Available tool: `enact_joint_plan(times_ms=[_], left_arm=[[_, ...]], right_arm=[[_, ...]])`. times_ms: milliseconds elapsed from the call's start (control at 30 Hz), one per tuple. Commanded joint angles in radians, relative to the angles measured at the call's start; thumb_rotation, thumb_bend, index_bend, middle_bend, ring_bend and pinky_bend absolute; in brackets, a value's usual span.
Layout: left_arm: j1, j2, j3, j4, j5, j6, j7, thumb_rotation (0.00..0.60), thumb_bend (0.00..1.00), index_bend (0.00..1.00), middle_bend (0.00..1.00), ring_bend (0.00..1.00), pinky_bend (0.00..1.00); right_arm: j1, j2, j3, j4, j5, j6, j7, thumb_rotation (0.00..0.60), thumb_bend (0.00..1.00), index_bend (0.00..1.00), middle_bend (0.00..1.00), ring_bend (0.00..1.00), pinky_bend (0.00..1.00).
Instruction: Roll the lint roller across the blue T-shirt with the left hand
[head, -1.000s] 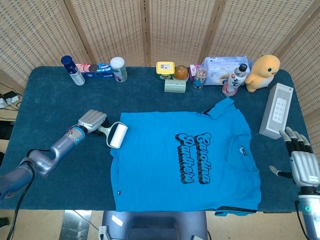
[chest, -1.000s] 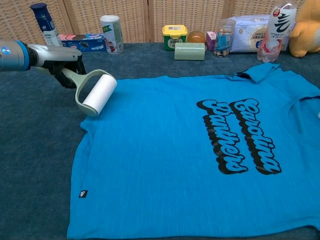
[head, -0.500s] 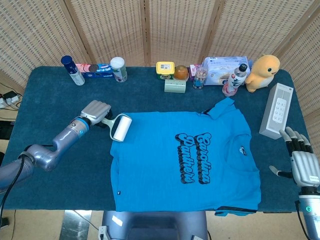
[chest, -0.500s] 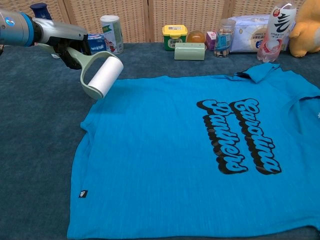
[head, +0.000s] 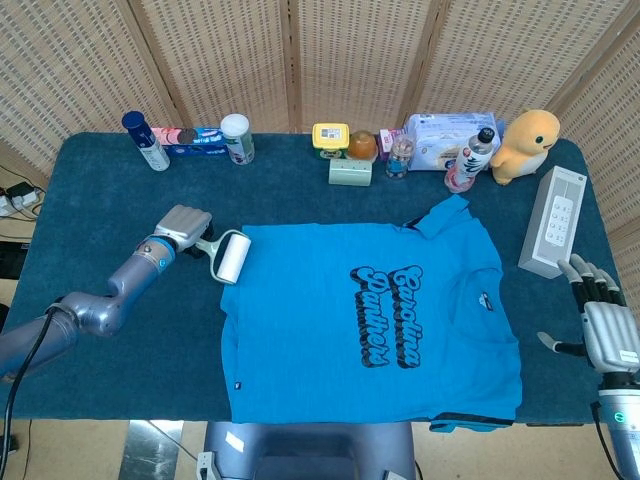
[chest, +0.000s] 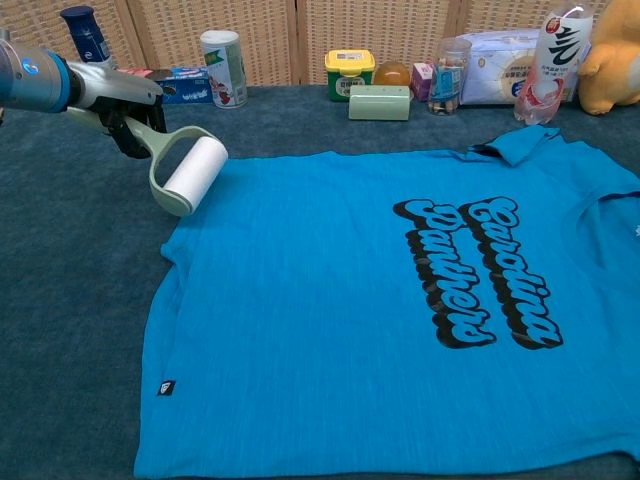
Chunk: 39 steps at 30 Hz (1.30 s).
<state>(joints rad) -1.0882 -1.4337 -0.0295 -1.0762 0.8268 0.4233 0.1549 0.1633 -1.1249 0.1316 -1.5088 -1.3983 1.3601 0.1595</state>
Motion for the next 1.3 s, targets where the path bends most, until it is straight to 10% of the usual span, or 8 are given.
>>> enact_joint_plan(times_ms=[33, 1300], left_arm=[[-0.009, -0.035, 0.017, 0.011, -0.06, 0.034, 0.035, 0.6, 1.0, 1.0, 0.96, 0.83, 0.97], [-0.29, -0.152, 0.177, -0.081, -0.828, 0.13, 0.368, 0.6, 1.0, 1.0, 0.96, 0.83, 0.97]], right_arm=[[0.001, 0.004, -0.001, 0.002, 0.0, -0.006, 0.011, 0.6, 0.0, 0.07, 0.0, 0.0, 0.0], [0.004, 0.03, -0.002, 0.012, -0.002, -0.024, 0.113, 0.6, 0.0, 0.07, 0.0, 0.0, 0.0]])
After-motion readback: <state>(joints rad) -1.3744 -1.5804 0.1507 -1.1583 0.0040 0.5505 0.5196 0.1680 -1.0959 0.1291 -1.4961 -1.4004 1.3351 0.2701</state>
